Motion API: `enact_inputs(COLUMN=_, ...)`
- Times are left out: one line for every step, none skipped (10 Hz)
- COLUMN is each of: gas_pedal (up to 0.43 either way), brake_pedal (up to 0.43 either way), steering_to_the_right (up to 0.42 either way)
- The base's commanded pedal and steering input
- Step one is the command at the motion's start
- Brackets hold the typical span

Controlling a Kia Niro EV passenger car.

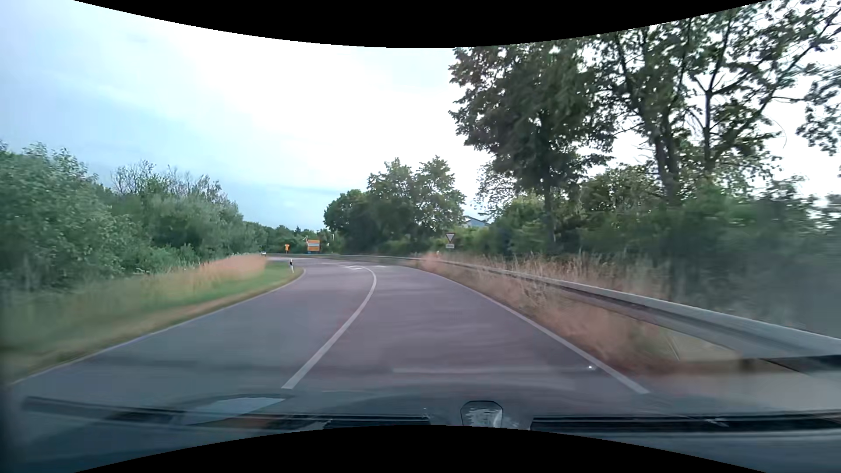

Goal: Follow the waypoints while adhering to traffic rules and regulations

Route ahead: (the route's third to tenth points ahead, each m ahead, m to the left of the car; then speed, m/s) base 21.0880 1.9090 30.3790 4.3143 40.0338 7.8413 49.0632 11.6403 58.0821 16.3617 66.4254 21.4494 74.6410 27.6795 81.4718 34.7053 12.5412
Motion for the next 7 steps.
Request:
enact_inputs(gas_pedal=0.118, brake_pedal=0.000, steering_to_the_right=-0.047)
enact_inputs(gas_pedal=0.118, brake_pedal=0.000, steering_to_the_right=-0.047)
enact_inputs(gas_pedal=0.118, brake_pedal=0.000, steering_to_the_right=-0.047)
enact_inputs(gas_pedal=0.118, brake_pedal=0.000, steering_to_the_right=-0.046)
enact_inputs(gas_pedal=0.118, brake_pedal=0.000, steering_to_the_right=-0.045)
enact_inputs(gas_pedal=0.118, brake_pedal=0.000, steering_to_the_right=-0.045)
enact_inputs(gas_pedal=0.118, brake_pedal=0.000, steering_to_the_right=-0.045)
